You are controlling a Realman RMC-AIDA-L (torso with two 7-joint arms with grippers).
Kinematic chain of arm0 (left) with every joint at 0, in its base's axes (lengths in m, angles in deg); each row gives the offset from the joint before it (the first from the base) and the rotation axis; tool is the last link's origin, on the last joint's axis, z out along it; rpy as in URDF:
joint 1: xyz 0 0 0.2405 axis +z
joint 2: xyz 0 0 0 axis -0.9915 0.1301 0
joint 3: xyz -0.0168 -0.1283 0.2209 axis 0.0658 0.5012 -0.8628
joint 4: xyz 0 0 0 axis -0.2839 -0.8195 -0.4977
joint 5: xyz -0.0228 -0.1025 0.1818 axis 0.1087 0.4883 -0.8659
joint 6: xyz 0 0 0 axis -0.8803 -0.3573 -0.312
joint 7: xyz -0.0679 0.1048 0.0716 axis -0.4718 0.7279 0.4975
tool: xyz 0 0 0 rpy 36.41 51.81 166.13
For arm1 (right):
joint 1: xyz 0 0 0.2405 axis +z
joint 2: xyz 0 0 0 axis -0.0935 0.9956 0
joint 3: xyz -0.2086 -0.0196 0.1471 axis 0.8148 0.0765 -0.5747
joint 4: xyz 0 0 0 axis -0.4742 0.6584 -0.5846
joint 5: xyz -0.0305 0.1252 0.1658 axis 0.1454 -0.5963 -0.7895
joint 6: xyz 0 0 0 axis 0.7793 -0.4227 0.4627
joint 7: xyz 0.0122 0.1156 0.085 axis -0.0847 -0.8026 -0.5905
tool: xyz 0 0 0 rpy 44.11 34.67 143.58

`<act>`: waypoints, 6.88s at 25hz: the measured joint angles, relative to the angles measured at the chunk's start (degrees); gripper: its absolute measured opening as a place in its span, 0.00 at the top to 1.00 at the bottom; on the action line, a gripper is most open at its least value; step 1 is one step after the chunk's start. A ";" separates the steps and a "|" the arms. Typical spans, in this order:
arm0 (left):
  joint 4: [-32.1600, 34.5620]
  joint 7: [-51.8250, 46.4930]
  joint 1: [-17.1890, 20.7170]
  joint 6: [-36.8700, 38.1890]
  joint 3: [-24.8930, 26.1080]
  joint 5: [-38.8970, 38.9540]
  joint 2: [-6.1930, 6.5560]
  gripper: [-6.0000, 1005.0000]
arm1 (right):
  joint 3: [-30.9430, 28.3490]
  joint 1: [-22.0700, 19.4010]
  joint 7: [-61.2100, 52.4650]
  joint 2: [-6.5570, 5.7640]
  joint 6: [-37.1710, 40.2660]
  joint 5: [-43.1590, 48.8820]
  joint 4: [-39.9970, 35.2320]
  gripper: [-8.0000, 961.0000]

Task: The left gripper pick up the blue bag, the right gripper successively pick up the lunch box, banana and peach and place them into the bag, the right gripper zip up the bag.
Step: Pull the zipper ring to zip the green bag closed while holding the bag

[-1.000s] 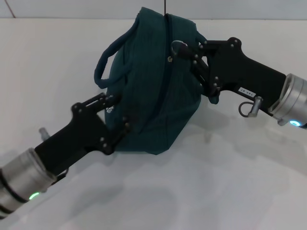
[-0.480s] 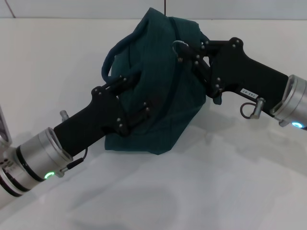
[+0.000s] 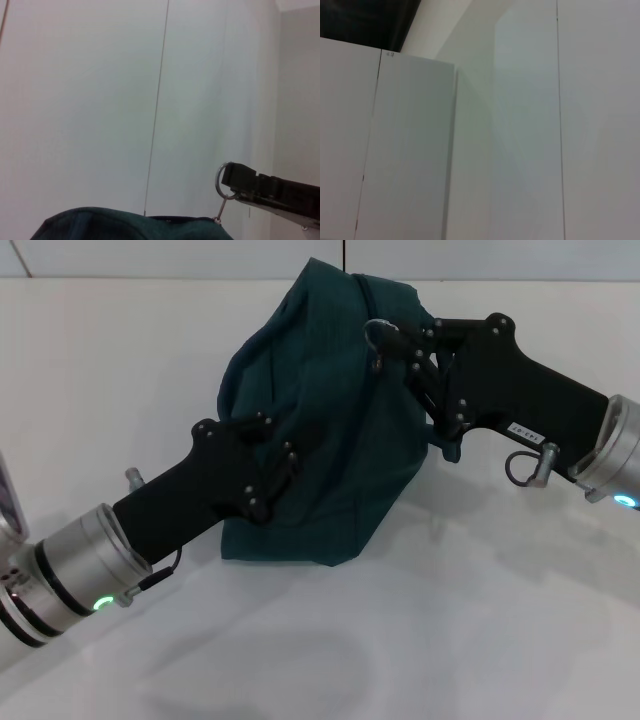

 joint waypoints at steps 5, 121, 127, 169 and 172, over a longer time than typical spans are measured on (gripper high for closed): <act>0.14 1.46 0.25 1.16 -0.09 -0.34 0.25 0.86 | 0.03 -0.10 0.17 0.00 0.35 -0.03 0.00 0.97; 30.60 -50.89 -6.26 -16.24 2.35 -19.49 6.64 0.25 | 0.04 0.29 -8.99 0.00 0.23 -11.95 9.65 0.97; 35.65 -52.39 -6.29 -16.82 2.40 -26.28 4.88 0.25 | 0.11 0.27 -9.22 0.00 0.15 -11.95 9.70 0.97; 37.44 -47.15 -5.32 -17.06 6.98 -28.62 2.97 0.94 | 3.02 -3.23 -10.67 0.00 -0.40 -20.68 15.24 0.96; 37.47 -47.04 -5.34 -17.07 6.83 -28.70 2.87 0.94 | 3.89 -3.20 -9.56 -0.01 -0.47 -20.25 15.36 0.95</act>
